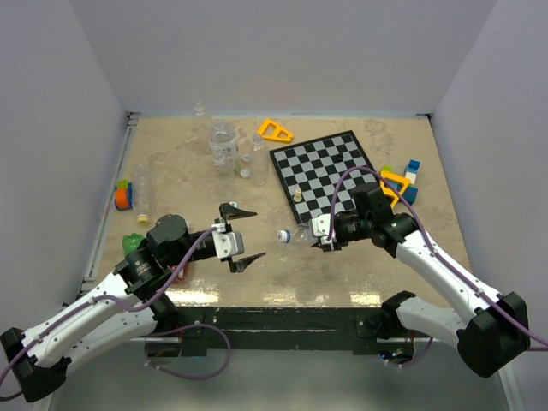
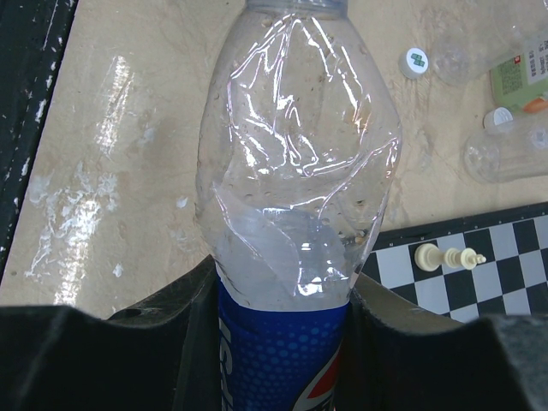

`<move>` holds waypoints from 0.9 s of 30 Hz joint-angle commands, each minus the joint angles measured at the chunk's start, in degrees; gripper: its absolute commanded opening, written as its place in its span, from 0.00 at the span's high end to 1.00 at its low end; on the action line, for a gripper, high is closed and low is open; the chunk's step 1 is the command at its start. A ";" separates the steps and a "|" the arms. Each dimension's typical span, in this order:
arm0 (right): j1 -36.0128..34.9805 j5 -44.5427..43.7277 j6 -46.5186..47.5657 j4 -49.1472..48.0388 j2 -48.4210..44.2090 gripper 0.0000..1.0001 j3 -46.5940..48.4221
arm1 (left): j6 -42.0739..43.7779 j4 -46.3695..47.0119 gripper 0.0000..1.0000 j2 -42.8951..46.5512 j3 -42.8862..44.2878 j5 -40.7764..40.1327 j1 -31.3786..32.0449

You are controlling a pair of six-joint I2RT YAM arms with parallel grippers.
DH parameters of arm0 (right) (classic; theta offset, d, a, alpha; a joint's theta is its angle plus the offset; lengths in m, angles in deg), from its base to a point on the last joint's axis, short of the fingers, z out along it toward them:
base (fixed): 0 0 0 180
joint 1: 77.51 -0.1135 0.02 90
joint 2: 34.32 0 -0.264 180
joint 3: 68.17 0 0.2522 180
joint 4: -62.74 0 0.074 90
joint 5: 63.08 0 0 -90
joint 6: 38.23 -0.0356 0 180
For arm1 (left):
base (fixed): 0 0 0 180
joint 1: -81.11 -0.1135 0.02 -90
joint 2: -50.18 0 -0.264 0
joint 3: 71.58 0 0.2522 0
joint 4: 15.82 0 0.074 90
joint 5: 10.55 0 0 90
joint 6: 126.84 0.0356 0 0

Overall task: Unscrew the bottle caps
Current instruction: Unscrew the bottle cap from the plastic bottle.

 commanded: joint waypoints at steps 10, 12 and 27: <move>0.19 0.43 0.75 0.21 0.35 0.84 0.59 | 3.50 4.20 0.02 -2.45 -0.41 2.86 -0.18; 0.11 0.43 0.75 0.21 0.35 0.84 0.59 | 4.12 4.29 0.02 -2.80 -0.41 3.39 -0.18; 0.11 0.43 0.84 0.30 0.53 0.84 0.68 | 6.32 11.67 0.16 -11.67 0.47 7.79 0.44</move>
